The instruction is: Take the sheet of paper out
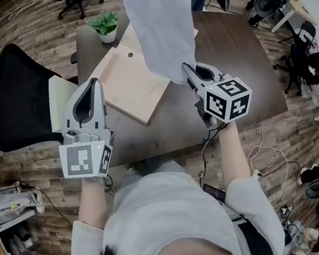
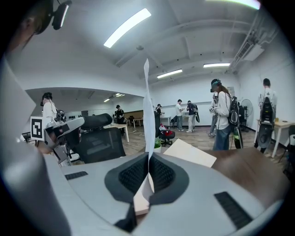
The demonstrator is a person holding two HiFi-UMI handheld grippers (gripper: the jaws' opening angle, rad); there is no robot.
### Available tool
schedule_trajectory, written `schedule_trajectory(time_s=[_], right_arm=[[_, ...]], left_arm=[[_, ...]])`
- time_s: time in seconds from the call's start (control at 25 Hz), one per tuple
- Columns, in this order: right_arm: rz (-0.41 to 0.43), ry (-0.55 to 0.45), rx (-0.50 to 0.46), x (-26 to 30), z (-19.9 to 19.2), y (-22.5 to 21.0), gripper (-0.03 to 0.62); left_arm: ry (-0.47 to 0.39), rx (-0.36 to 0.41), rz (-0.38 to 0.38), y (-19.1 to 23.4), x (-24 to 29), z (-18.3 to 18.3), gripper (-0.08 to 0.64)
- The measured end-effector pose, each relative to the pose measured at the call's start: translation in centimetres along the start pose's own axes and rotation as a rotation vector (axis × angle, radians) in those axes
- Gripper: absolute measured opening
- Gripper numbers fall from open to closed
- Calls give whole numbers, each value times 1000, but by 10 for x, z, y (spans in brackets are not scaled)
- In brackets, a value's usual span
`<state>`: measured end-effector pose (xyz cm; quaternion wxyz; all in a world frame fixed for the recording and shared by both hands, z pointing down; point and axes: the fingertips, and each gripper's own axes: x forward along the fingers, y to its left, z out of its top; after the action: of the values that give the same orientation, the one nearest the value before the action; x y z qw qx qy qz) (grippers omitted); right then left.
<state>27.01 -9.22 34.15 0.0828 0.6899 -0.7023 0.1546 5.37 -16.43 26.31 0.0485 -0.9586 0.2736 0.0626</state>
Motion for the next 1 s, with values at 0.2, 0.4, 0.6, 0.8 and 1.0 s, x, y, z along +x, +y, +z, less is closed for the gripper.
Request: schedule_trajectory(time_s=[0.2,0.4,0.6,0.8,1.0], right_arm=[[-45,-35,-31,-15,6,10,14],[-74,-66,-37,-25,10,17,14],[-107,-102,-43,-36,12,25,14],[-135,-136,-43,-45,12,33,14],[-164,-167,-37,-53,12,37,14]], left_arm=[[-1,-3,-26,-6,-4,2,9],[-3,-4,-51,-10,-6,5,9],[-7,-3,-72,-13,-11,8,9],[-12,-2,-88,-15,-17,11,9],[-16,-4,-102,-15,-19,12,9]])
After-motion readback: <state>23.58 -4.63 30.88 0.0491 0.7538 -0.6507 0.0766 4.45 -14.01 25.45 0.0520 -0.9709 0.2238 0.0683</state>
